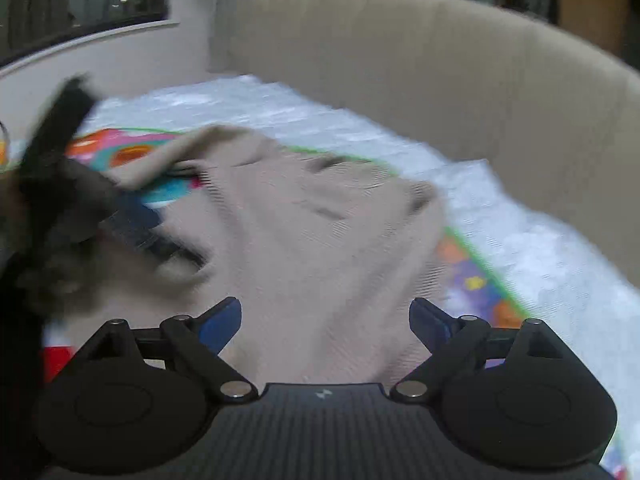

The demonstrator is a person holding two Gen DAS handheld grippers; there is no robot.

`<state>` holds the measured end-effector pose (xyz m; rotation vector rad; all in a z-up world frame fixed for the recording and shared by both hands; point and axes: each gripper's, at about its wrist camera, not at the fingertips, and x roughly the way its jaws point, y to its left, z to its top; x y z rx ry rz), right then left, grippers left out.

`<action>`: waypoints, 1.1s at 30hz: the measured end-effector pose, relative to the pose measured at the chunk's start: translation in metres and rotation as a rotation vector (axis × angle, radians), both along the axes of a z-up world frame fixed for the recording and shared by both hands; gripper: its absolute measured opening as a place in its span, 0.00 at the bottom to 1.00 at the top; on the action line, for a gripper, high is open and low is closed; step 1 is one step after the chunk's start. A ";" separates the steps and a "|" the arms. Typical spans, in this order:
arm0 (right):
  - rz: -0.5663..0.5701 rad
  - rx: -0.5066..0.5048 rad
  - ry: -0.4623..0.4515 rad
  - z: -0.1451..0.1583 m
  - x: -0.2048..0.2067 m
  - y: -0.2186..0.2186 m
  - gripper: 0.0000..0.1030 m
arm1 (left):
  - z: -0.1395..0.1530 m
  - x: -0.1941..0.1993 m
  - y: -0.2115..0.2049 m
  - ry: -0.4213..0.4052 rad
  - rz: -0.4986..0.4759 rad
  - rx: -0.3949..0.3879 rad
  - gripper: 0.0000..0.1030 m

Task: Fold clothes

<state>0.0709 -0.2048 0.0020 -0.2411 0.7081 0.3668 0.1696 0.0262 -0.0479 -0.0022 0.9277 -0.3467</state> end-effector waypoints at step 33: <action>-0.619 -0.058 -0.139 0.013 0.095 -0.204 0.67 | 0.047 -0.036 0.089 -0.221 -0.147 0.421 1.00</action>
